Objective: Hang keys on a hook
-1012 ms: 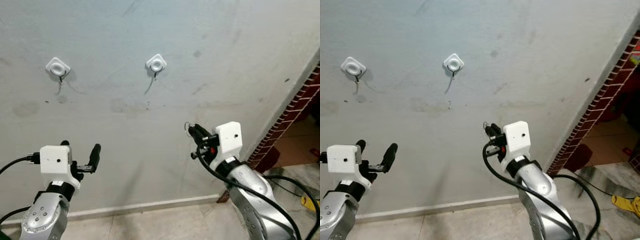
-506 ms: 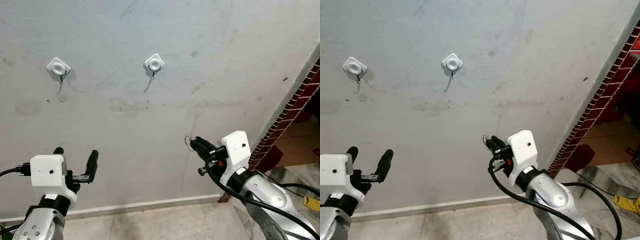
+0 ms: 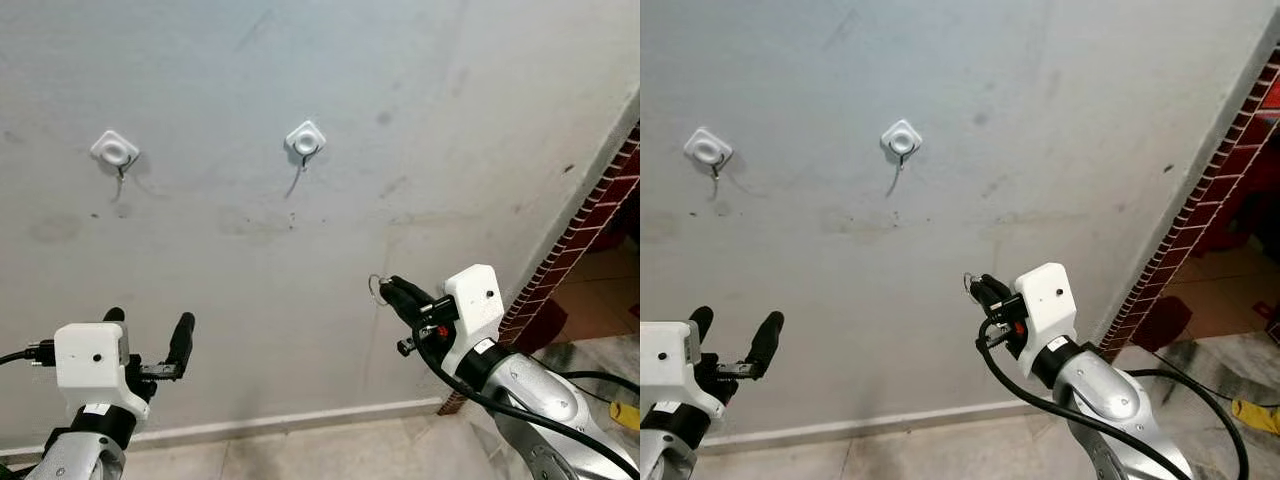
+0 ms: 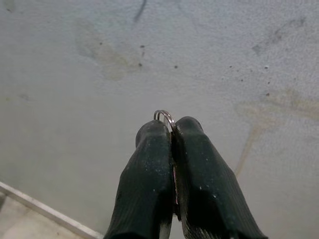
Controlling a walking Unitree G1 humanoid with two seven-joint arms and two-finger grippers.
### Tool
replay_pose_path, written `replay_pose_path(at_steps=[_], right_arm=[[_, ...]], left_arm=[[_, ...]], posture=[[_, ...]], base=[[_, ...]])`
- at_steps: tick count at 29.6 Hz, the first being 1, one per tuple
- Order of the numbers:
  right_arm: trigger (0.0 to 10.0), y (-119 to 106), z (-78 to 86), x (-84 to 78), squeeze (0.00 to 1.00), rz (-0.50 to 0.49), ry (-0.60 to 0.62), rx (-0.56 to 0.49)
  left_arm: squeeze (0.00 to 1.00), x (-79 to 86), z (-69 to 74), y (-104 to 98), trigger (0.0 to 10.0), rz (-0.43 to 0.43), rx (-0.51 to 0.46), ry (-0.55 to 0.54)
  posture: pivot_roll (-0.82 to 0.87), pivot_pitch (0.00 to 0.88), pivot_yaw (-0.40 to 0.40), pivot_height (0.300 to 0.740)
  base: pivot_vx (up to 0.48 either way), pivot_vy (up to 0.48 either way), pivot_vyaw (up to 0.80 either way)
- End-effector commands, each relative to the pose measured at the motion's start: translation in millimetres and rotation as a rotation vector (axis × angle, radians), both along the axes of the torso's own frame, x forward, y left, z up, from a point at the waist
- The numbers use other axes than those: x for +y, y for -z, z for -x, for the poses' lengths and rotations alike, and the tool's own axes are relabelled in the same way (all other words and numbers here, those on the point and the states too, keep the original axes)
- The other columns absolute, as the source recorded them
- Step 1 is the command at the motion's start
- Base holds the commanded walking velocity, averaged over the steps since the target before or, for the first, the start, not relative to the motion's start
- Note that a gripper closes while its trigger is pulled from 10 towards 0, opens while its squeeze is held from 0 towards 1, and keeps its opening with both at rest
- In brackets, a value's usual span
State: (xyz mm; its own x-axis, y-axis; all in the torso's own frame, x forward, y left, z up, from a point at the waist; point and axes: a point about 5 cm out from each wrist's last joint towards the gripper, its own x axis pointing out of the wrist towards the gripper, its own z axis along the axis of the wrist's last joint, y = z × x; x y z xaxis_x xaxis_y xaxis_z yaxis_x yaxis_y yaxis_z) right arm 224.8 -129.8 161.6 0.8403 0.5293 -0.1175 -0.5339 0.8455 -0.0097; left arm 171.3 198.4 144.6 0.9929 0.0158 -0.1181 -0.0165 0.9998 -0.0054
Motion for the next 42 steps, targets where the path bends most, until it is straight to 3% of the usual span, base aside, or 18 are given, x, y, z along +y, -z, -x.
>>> replay_pose_path(at_steps=[1,12,29,36,42], right_arm=[[10.0,-3,-1.3,1.8,0.0,0.001,-0.004,-0.013],[10.0,0,-0.9,4.3,0.0,0.004,-0.012,-0.009],[10.0,-2,-4.3,13.1,0.0,-0.02,-0.023,-0.048],[10.0,-16,-12.9,15.2,0.0,-0.041,0.04,-0.132],[10.0,-39,-27.4,24.7,0.0,-0.141,0.055,-0.182]], left_arm=[[0.0,-1.7,-0.5,-4,10.0,-0.004,-0.015,0.016],[0.0,-1.2,-1.3,-2,10.0,-0.008,-0.006,0.016],[0.0,-1.2,-3.3,1,10.0,-0.016,0.018,0.028],[0.0,-0.5,-3.8,5,10.0,-0.028,0.04,0.035],[0.0,-1.6,-10.6,2,10.0,-0.044,0.021,0.066]], posture=[[0.17,0.0,-0.01,0.74],[0.17,0.0,-0.008,0.74],[0.18,0.0,0.003,0.74],[0.18,0.0,0.012,0.74],[0.17,0.0,0.021,0.74]], base=[[0.405,0.0,0.0],[0.311,0.0,0.0],[0.0,0.0,0.0],[0.0,0.0,0.0],[0.0,0.0,0.0]])
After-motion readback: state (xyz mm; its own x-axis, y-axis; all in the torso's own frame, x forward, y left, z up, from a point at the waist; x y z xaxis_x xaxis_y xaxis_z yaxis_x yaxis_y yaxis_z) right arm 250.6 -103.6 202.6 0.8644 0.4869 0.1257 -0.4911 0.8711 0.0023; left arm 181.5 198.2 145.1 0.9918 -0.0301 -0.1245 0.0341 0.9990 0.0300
